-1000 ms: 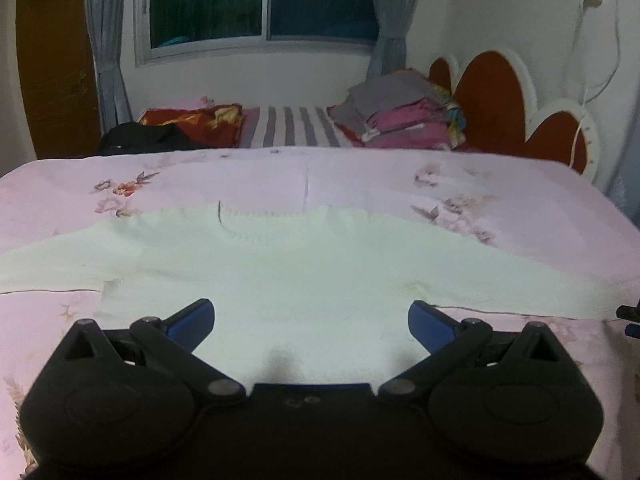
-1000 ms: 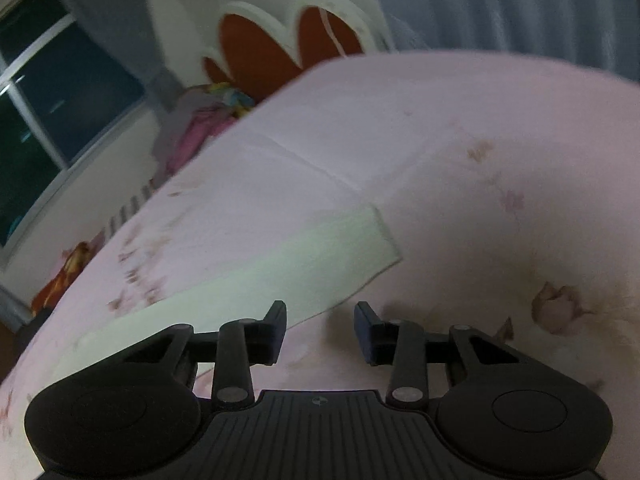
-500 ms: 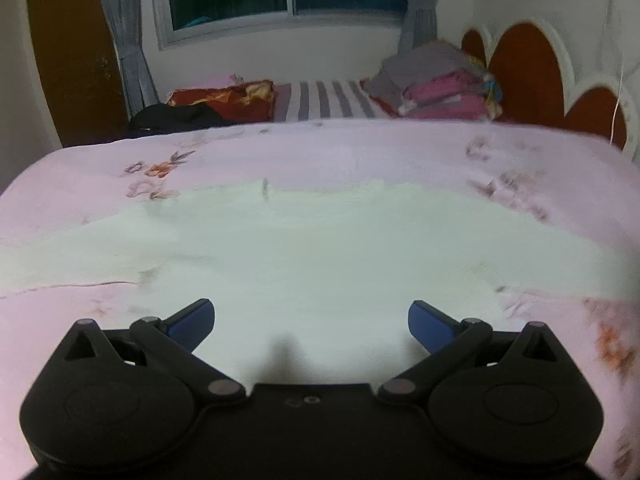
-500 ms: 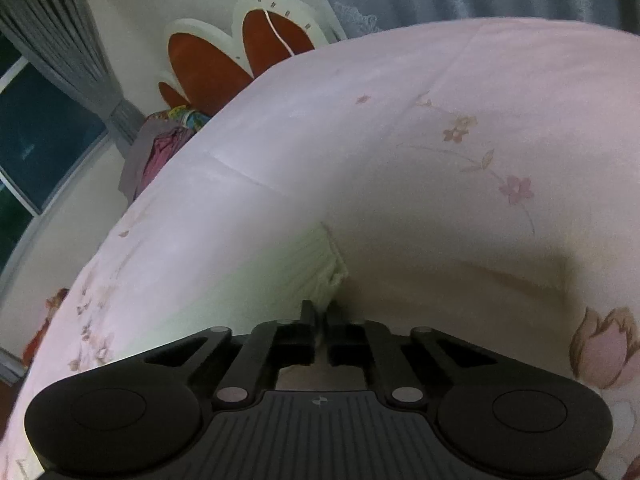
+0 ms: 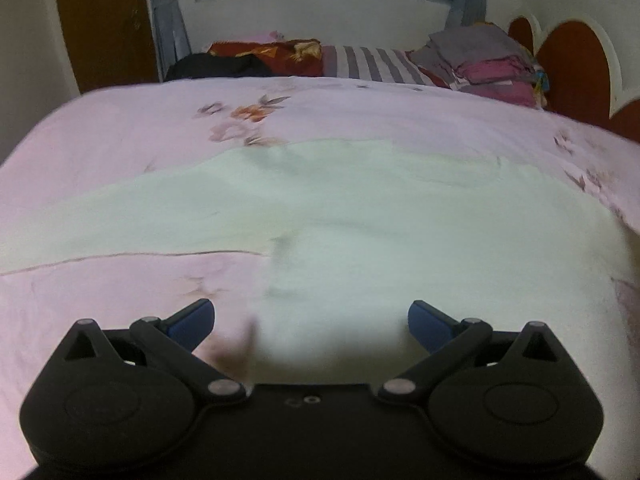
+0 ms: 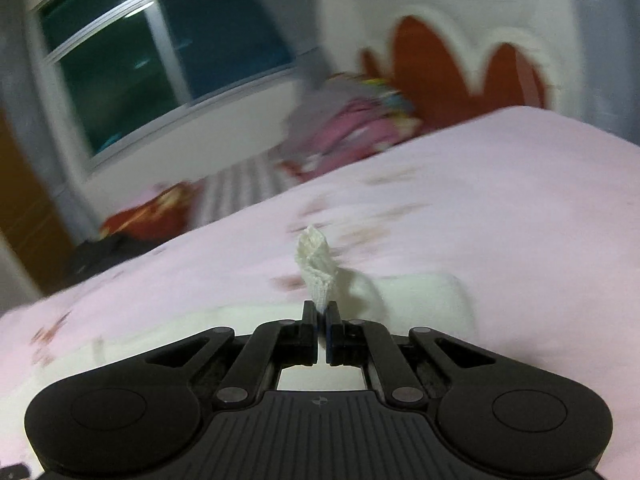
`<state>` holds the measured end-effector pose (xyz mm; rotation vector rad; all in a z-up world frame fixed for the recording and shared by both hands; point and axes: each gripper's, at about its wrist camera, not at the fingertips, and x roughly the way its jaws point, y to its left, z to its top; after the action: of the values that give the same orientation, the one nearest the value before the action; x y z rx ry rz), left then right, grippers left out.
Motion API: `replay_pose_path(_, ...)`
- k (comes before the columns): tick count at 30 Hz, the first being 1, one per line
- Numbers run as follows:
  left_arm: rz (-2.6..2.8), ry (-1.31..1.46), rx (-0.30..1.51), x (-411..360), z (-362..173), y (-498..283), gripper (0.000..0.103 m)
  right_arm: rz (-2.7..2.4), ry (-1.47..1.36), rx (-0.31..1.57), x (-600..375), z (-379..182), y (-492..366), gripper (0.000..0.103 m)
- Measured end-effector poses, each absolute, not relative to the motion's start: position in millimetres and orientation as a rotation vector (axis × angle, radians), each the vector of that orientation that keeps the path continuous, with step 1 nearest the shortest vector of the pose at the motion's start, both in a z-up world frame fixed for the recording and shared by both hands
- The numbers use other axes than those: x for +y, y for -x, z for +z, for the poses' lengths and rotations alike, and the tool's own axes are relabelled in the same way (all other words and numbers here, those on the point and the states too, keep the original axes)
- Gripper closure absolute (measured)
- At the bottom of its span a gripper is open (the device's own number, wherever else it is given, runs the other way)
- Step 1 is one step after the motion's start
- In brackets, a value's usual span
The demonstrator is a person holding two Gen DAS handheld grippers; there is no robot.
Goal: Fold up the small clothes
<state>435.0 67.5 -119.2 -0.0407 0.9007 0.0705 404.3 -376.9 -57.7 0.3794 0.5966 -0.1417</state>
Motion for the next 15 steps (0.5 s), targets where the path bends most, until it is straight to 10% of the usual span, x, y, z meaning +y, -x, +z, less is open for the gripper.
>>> replay_pose_path(15, 0.104, 0.088, 0.902, 171.8, -124.7, -399.5, 0.008, 0.211, -0.176, 0.786, -133.2, -136.6, -484.8, 0.1)
